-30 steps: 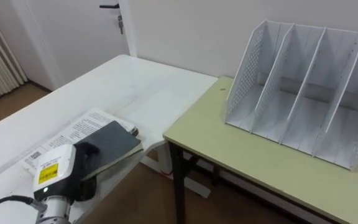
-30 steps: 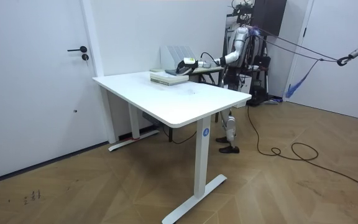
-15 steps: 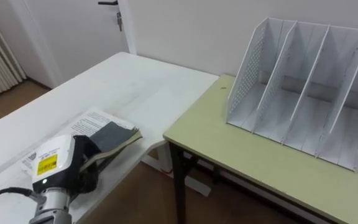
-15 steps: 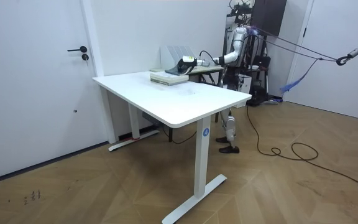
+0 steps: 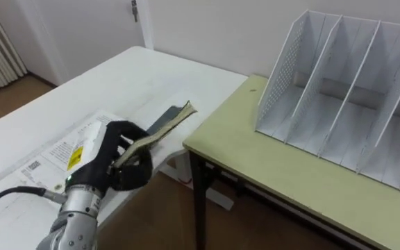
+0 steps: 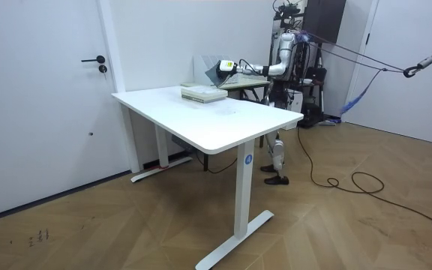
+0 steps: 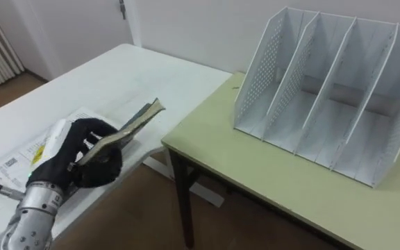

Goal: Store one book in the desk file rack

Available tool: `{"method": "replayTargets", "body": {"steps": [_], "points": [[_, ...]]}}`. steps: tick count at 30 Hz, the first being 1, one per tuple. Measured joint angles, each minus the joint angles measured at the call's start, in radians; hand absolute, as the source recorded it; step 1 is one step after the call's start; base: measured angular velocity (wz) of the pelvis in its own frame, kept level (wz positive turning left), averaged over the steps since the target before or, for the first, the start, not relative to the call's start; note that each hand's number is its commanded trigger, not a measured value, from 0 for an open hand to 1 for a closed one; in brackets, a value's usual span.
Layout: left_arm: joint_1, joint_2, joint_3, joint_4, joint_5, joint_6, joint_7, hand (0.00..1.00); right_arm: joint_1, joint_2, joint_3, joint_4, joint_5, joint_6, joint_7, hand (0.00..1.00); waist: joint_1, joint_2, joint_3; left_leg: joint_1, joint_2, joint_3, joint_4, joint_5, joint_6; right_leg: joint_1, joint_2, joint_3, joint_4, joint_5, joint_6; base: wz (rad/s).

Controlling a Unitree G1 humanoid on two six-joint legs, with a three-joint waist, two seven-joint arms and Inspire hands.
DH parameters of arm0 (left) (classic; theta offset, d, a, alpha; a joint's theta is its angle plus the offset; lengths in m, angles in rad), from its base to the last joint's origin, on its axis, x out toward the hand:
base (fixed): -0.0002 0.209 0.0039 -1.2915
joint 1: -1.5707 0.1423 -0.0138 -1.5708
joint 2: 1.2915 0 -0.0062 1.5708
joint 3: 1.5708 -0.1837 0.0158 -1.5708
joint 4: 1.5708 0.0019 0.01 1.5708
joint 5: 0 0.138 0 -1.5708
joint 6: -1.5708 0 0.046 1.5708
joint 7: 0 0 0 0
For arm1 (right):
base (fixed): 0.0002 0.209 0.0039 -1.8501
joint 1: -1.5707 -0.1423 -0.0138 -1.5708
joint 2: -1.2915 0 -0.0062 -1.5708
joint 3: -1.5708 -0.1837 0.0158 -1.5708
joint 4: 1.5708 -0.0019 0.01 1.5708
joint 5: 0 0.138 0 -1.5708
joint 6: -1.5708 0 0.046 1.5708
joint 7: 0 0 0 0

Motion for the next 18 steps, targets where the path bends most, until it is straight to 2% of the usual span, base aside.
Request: {"method": "replayTargets", "body": {"steps": [6, 13, 18], "points": [[0.0, 0.001, 0.0, -0.055, -0.264, -0.014, -0.105, 1.0, 0.001, -0.001, -0.002, 0.005, -0.009, -0.025, 0.004, 0.0, 0.001, -0.001, -0.0004, -0.01, 0.001, 0.0, 0.0, 0.0, 0.0, -0.01, 0.0, -0.001, 0.003, 0.002, -0.001, -0.01], [0.003, 0.004, 0.011, -0.102, -0.381, -0.027, -0.174, 1.0, 0.003, -0.003, -0.013, 0.003, -0.037, -0.032, 0.044, 0.0, 0.004, -0.005, -0.0025, -0.01, 0.002, 0.0, 0.0, 0.0, 0.0, -0.014, 0.0, 0.0, 0.007, 0.002, -0.002, 0.0], [0.01, 0.003, 0.008, -0.122, -0.524, -0.034, -0.249, 1.0, 0.008, -0.003, -0.012, -0.003, -0.036, -0.035, 0.046, 0.0, 0.021, -0.005, -0.0028, -0.008, 0.002, 0.001, 0.003, 0.0, 0.0, -0.012, 0.0, 0.002, 0.016, 0.002, -0.002, 0.0]]}}
